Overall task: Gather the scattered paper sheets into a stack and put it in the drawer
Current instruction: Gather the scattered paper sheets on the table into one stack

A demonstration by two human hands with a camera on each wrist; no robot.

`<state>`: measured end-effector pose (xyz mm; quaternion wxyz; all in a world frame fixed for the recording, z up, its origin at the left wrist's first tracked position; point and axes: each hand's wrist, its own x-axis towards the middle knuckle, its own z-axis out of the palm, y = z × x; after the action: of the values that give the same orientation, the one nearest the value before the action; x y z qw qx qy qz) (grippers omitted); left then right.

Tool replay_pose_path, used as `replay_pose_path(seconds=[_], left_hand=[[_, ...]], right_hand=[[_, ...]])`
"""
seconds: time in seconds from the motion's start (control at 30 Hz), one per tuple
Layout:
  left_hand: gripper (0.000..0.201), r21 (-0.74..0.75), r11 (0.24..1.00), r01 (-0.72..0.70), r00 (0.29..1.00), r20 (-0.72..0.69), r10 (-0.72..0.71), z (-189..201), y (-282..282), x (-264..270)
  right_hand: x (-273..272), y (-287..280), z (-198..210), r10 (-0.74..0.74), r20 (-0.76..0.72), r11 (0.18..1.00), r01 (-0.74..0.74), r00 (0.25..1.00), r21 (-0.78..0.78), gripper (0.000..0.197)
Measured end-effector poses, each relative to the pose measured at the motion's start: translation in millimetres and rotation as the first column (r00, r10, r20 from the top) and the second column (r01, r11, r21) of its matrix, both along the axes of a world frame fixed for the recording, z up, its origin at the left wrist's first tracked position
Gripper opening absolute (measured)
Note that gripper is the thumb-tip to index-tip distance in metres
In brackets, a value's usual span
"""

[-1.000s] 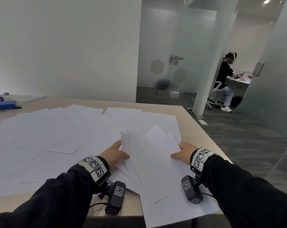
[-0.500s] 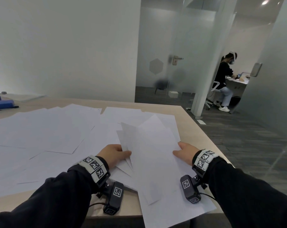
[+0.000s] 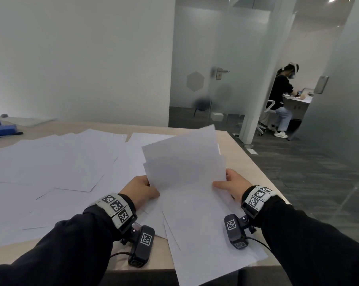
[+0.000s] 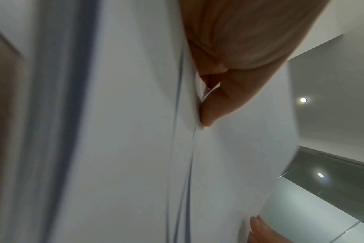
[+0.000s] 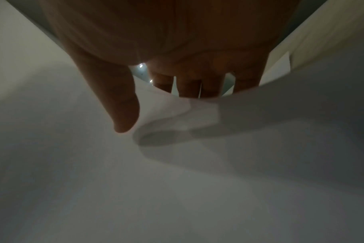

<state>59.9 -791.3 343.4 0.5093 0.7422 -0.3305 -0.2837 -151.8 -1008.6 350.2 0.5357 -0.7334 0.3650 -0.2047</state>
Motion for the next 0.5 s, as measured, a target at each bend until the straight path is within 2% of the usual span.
replay_pose_path(seconds=[0.13,0.17,0.27,0.37,0.43,0.5], left_hand=[[0.021,-0.04,0.999,-0.01,0.999,-0.038,0.009,2.9,0.9,-1.5],[0.018,-0.046,0.999,-0.007,0.999,-0.051,0.004,3.6,2.1,-2.7],[0.027,-0.081,0.997,-0.021,0.993,-0.114,0.012,1.2,1.6,-2.2],[0.012,-0.047,0.996,-0.079,0.992,-0.104,0.074,-6.6,0.9,2.9],[0.011,0.012,0.998,-0.06,0.994,-0.094,0.061,-9.6,1.0,3.2],[0.027,0.09,0.996,-0.026,0.998,-0.062,0.032,-10.1,2.2,0.9]], right_hand=[[-0.8,-3.7,4.3,-0.037,0.015,0.998,0.036,0.999,0.059,0.033],[-0.6,-7.3,2.6,-0.038,-0.023,0.999,0.038,0.999,0.026,0.032],[0.1,-13.8,2.8,-0.13,-0.103,0.989,0.122,0.986,-0.081,0.025],[-1.1,-19.2,7.1,-0.245,-0.261,0.962,0.2,0.934,-0.188,0.032],[-0.5,-17.5,7.6,-0.238,-0.368,0.965,0.174,0.899,-0.198,0.034],[3.2,-12.9,5.2,-0.194,-0.428,0.972,0.113,0.883,-0.206,0.035]])
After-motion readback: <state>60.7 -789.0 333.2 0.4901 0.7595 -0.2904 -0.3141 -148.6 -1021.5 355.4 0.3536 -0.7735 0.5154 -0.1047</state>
